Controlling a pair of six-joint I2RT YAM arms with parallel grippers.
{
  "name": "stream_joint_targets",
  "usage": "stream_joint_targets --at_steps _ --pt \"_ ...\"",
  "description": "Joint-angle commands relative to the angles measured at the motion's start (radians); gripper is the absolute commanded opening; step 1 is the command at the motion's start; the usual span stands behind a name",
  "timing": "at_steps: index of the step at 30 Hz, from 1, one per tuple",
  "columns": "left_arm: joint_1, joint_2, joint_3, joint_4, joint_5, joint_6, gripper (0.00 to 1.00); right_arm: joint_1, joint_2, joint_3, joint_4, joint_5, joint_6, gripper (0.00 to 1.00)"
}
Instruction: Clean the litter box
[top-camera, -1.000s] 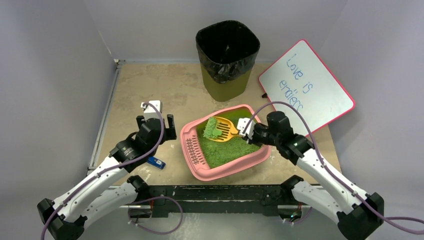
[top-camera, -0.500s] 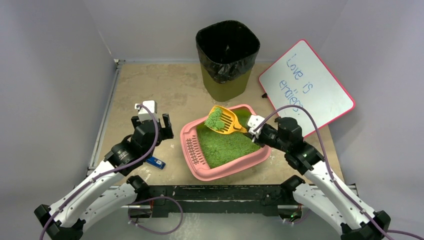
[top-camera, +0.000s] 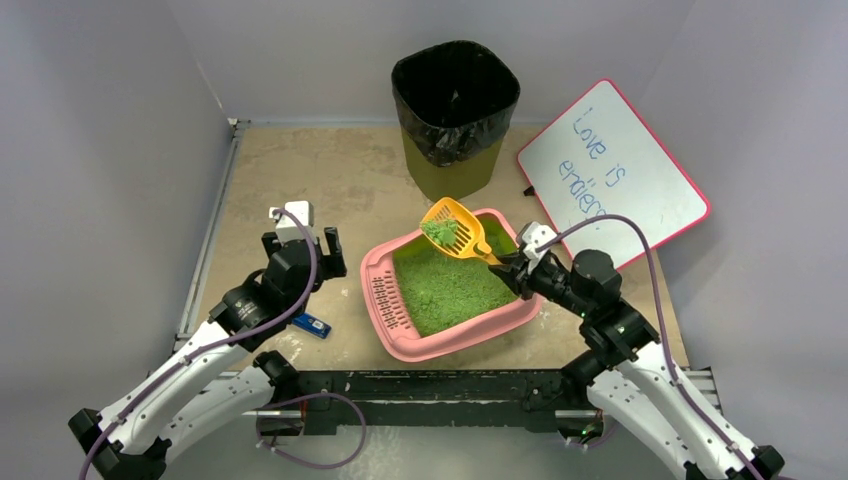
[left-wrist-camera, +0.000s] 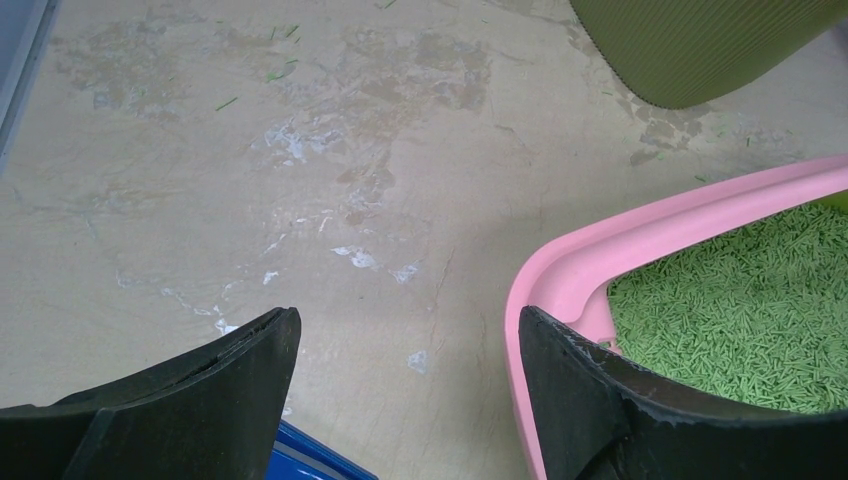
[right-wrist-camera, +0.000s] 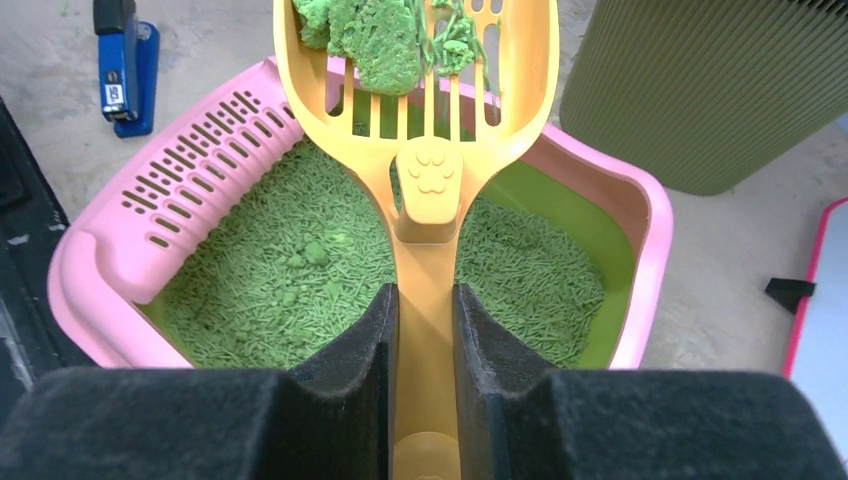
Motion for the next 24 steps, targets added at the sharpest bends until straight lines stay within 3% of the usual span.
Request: stream_joint_targets --at_steps 1,9,24 --pt "-0.001 0.001 0.028 0.020 -0.025 0.006 0.80 -0.004 -0.032 0.018 0.046 0.004 0.145 0.00" --pt "0.000 -0.009 0.021 0.021 -0.039 -0.001 0.80 -0.005 -0.070 -0.019 0.092 -0.033 0.382 0.00" --pt "-0.001 0.002 0.028 0.011 -0.052 0.002 0.80 -0.005 -0.118 -0.090 0.212 -0.081 0.621 0.00"
